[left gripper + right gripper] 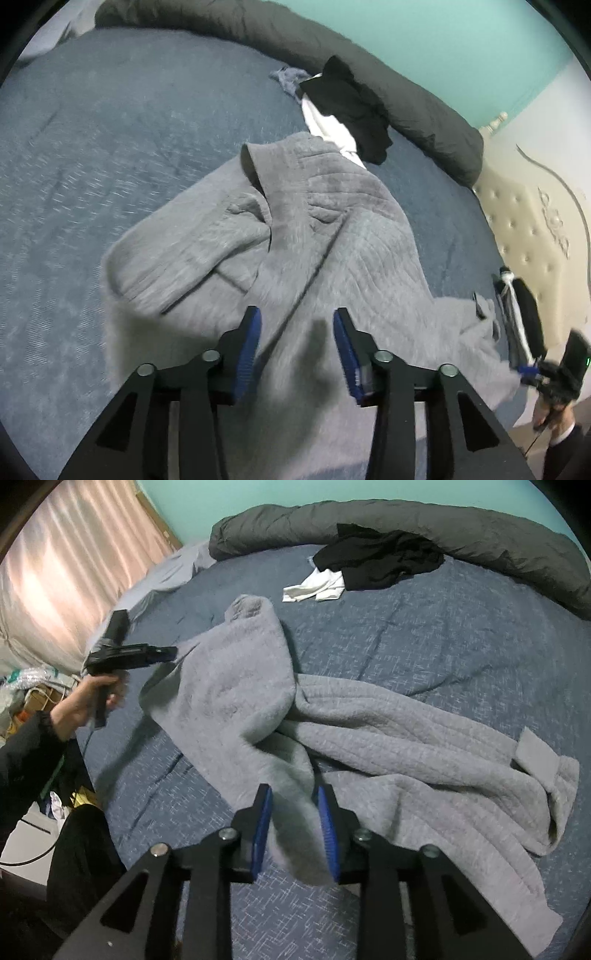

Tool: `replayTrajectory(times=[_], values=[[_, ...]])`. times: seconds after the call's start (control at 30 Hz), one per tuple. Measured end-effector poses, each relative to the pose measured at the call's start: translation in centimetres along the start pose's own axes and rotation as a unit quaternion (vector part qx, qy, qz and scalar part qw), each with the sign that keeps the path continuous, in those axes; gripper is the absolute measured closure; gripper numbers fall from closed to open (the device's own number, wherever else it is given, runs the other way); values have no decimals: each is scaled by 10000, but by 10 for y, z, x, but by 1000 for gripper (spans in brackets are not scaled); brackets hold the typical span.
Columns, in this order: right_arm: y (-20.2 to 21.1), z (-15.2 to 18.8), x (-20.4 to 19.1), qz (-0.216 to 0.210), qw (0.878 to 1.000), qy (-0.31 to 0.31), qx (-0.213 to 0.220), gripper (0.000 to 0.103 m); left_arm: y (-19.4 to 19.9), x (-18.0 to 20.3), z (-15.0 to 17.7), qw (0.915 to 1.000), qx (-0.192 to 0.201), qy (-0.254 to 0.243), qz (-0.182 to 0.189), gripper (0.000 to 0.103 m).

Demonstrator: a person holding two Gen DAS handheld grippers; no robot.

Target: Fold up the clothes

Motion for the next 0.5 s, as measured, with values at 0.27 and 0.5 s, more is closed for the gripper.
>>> replayTrajectory(times=[0.27, 0.5], values=[[3, 12, 33, 197, 9987, -405, 229, 77, -40, -3, -17, 9997, -161, 150, -88, 49], [2, 13, 40, 172, 9978, -503, 398, 77, -56, -1, -17, 9997, -227, 72, -53, 47]])
Point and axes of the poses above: each gripper's, at about its wrist camera, not at the fingertips, and y roughly against the way its jaws point, x to its right, z to its underside, the point moved 1 cm from there along -y, roughly the way its jaws point, and after that the axes turned 7 degrees about y, right-handed, at the moved point
